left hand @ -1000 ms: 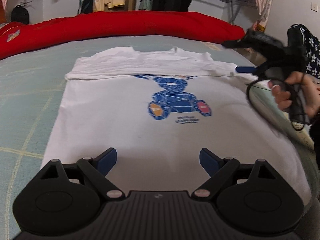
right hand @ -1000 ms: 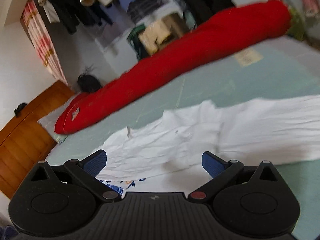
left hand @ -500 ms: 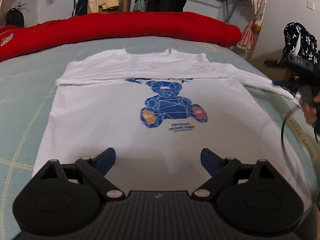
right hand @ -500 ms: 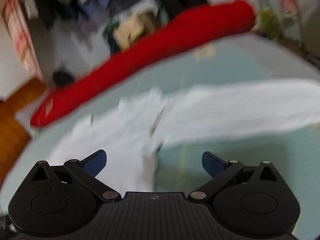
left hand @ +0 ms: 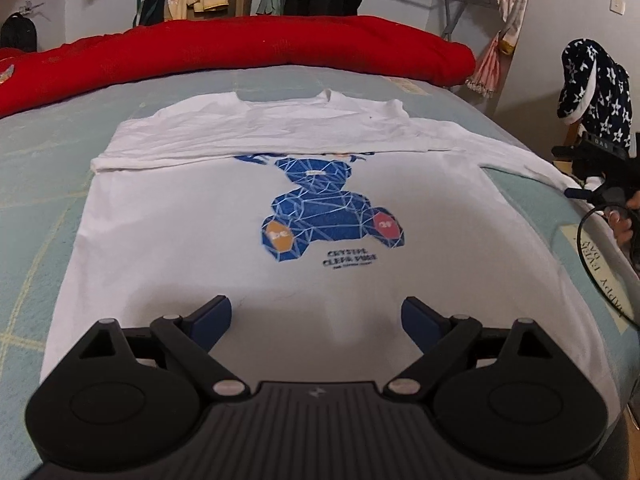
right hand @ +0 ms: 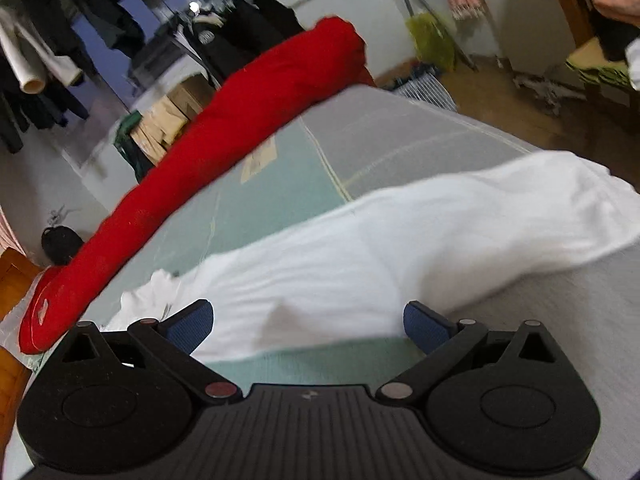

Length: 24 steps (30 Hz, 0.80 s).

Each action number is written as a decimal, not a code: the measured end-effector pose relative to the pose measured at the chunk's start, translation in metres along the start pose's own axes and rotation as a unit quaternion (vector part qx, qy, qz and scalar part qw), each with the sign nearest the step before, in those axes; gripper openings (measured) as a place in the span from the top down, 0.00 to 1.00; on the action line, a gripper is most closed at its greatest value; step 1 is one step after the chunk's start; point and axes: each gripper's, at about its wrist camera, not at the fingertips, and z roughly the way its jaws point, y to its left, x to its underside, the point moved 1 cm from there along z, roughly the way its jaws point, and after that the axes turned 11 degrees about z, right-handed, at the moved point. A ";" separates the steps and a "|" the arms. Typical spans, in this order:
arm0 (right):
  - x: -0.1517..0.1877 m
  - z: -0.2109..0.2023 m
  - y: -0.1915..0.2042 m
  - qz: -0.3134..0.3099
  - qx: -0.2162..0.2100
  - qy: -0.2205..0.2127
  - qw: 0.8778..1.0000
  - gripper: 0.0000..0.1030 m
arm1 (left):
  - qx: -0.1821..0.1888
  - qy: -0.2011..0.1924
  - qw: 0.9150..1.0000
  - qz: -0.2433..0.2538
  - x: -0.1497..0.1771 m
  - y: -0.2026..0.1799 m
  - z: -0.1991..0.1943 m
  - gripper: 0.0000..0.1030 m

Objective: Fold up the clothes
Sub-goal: 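Move the right gripper to the shirt's side edge and close on it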

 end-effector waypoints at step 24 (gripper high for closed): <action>-0.044 -0.008 -0.048 0.049 0.031 -0.031 0.998 0.00 | -0.006 0.008 0.999 0.036 -0.005 -0.017 0.010 0.07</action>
